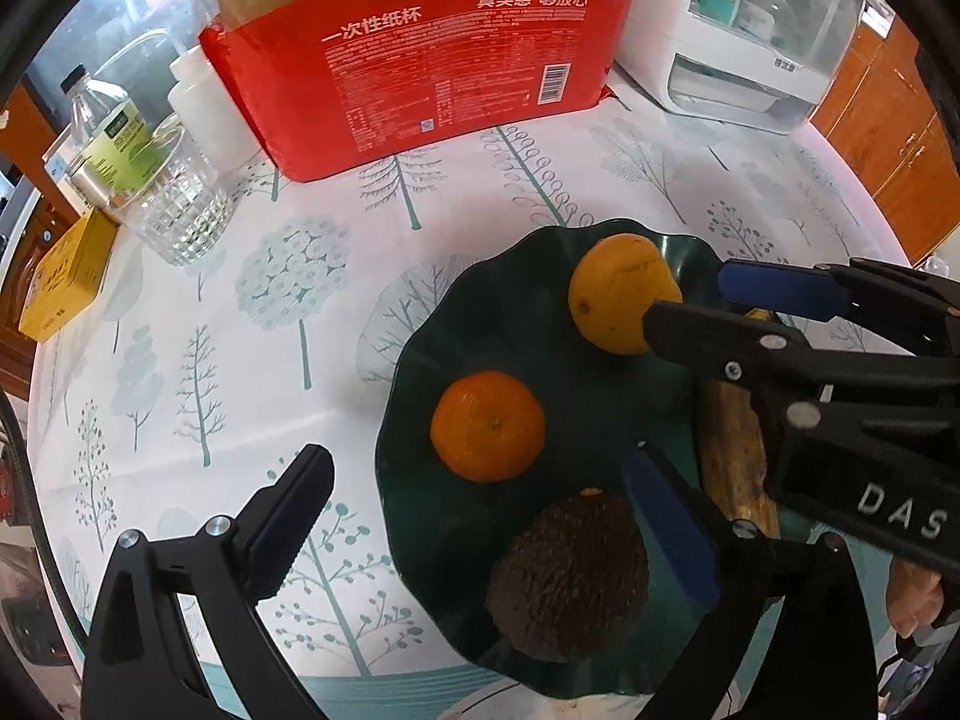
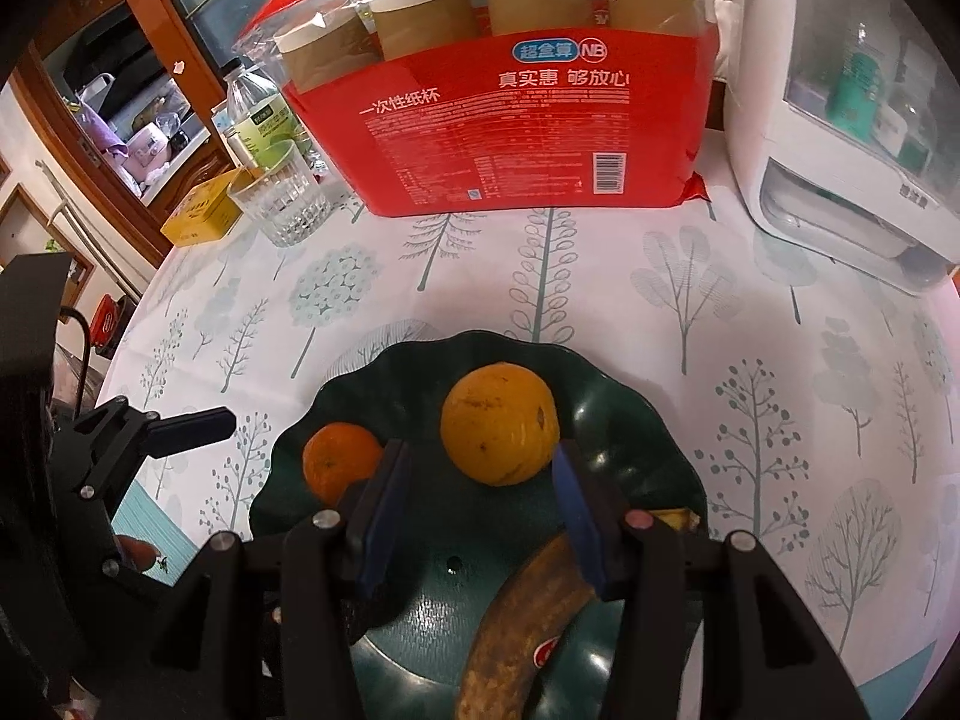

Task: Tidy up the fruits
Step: 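Lower both fruits onto the green plate and open both grippers, then withdraw both grippers back toward the remaining fruit on the white plate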

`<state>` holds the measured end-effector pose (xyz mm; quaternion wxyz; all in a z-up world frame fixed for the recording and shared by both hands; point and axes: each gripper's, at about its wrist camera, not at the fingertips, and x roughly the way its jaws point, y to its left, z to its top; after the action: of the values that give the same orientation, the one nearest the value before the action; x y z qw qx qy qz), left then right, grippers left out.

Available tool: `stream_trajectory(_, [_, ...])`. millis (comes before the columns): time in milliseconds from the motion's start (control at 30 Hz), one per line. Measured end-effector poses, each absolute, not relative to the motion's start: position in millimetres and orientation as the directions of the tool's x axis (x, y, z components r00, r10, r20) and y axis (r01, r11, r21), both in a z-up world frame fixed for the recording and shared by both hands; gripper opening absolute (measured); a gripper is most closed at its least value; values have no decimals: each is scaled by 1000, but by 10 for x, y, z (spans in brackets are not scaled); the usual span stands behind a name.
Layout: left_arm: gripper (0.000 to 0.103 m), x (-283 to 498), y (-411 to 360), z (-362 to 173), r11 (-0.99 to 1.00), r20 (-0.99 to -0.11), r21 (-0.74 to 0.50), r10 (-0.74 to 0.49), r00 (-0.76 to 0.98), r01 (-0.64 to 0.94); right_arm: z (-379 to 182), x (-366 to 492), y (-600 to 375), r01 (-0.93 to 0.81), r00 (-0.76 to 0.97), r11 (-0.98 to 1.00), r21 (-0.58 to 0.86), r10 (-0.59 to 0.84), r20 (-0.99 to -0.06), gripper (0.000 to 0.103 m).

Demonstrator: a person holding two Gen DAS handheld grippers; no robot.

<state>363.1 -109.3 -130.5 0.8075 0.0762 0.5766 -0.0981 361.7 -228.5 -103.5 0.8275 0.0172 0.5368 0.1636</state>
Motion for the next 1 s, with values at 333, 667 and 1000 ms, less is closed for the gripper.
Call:
stream_trajectory(333, [99, 3474, -981, -1153, 975, -945, -7, -79, 316, 222, -946, 3465, -2326, -236, 374, 953, 191, 270, -887, 50])
stream_trajectory(667, [99, 3230, -872, -767, 980, -931, -20, -90, 355, 198, -619, 3187, -2367, -210, 410, 960, 184, 258, -875, 50])
stream_trajectory(1000, [99, 2753, -687, -133, 976, -888, -24, -120, 445, 216, -60, 2650, -2310, -214, 477, 959, 186, 269, -837, 52])
